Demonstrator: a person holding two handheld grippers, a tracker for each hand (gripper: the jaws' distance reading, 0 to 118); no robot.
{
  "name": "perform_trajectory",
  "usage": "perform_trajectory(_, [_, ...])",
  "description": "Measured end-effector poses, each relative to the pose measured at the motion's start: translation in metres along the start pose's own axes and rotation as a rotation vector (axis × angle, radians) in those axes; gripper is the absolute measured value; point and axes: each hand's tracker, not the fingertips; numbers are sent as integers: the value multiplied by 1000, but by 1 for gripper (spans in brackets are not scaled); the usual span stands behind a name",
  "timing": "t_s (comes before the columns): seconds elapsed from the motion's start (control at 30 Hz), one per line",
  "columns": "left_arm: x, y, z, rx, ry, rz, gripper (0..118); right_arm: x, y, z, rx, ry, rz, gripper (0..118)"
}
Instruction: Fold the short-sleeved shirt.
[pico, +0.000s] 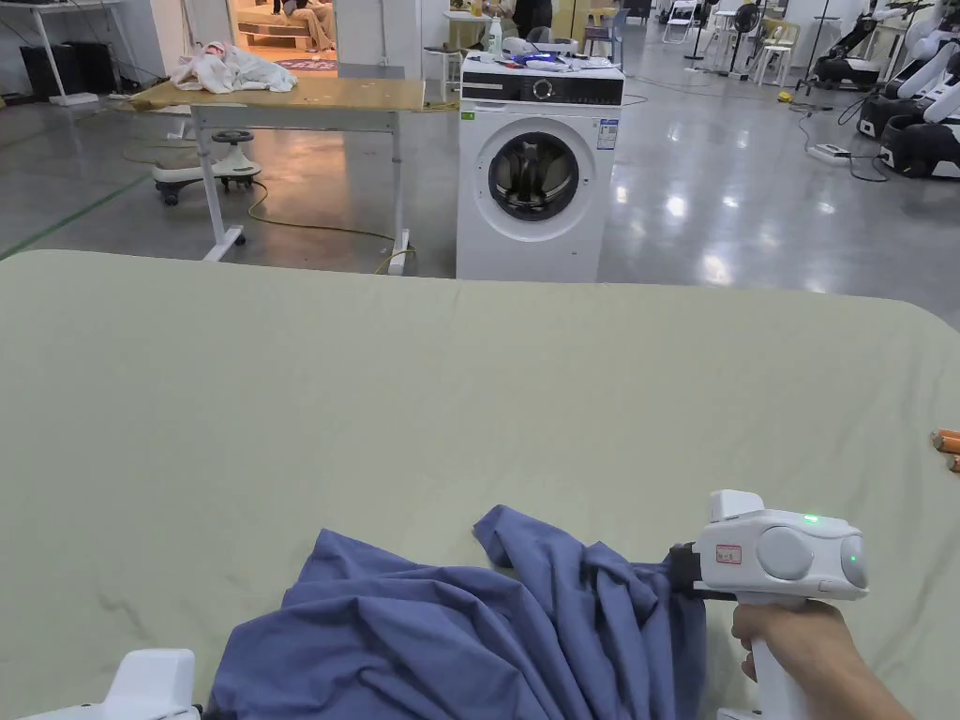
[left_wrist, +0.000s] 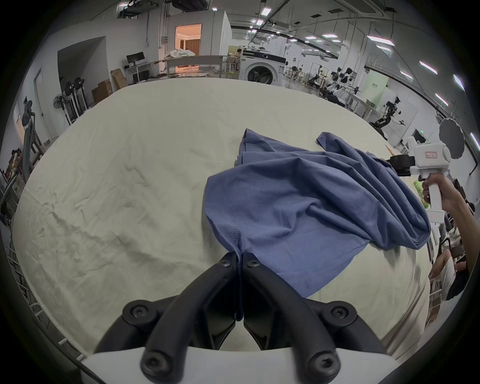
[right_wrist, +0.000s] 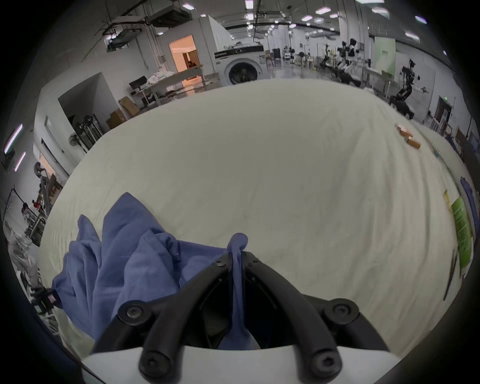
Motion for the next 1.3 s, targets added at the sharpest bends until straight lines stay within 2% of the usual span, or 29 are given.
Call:
perform_trajectory(0.07, [-1, 3, 6, 27, -1, 6, 1, -3, 0, 18, 53, -9, 35, 3])
perform_trajectory(0.17, [-1, 15, 19, 62, -4, 9, 0, -2, 4, 47, 111, -26, 42, 3])
perform_trajectory(0.3, [-5, 37, 38, 116, -19, 9, 0, -3, 8, 89, 216, -101, 91, 3])
perform_trajectory(0.43, [-6, 67, 69, 215, -5, -42, 0, 9, 16, 126, 281, -138, 47, 3])
perform_trajectory(0.53, [-10, 89, 97, 289, -8, -22, 0, 16, 24, 155, 330, -209, 81, 3])
perform_trajectory(0.73, [-14, 147, 149, 421, 36, -55, 0, 21, 45, 214, 428, -257, 83, 3])
perform_trajectory(0.9, [-9, 209, 178, 519, 66, -83, 0, 6, 76, 262, 567, -285, 100, 3])
perform_trajectory(1.0, [-5, 243, 190, 558, 75, -86, 0, -2, 102, 281, 612, -276, 105, 4])
perform_trajectory(1.3, [2, 328, 210, 649, 117, -115, 0, -17, 183, 319, 714, -338, 115, 4])
